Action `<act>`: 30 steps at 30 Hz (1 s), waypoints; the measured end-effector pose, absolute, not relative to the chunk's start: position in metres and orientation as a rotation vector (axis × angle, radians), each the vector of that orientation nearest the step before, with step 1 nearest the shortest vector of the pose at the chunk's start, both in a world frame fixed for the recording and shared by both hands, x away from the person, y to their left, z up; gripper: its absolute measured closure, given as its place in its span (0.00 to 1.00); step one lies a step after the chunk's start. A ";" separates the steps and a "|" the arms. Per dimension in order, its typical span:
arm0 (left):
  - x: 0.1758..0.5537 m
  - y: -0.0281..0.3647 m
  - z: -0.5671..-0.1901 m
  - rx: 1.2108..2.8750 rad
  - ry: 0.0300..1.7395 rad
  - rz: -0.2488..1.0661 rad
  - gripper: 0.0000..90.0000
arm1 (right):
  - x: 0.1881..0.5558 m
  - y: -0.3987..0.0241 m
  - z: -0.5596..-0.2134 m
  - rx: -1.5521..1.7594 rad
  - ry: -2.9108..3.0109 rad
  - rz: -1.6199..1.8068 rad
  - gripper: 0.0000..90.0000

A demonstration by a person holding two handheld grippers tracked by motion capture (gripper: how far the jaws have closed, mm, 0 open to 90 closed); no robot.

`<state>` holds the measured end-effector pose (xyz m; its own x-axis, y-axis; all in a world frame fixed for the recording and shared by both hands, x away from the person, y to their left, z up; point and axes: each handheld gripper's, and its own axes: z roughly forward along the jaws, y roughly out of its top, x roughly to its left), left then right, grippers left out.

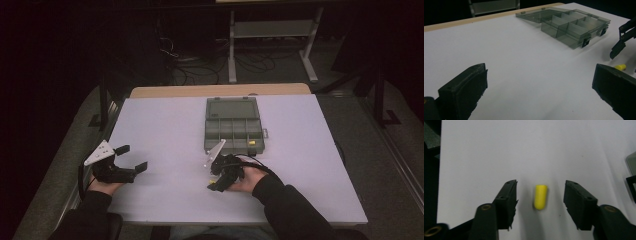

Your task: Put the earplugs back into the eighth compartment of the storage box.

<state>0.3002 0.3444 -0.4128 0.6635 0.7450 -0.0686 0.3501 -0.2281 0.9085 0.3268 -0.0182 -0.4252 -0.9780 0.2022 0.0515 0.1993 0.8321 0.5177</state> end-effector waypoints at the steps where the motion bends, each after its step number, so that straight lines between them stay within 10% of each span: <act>1: 0.300 0.344 -0.413 1.830 0.870 0.471 0.00 | 0.327 -0.018 -0.426 0.336 3.000 0.842 0.54; 14: 0.300 0.344 -0.413 1.830 0.871 0.469 0.00 | 0.328 -0.017 -0.429 0.347 3.023 0.807 0.86; 30: 0.300 0.344 -0.413 1.830 0.873 0.468 0.00 | 0.329 -0.023 -0.411 0.335 2.990 0.845 0.88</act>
<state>0.3003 0.3441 -0.4131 0.6626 0.7455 -0.0716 0.3528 -0.2264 0.9079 0.3287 -0.0229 -0.4114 -0.9769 0.2094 0.0421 0.2005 0.8308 0.5193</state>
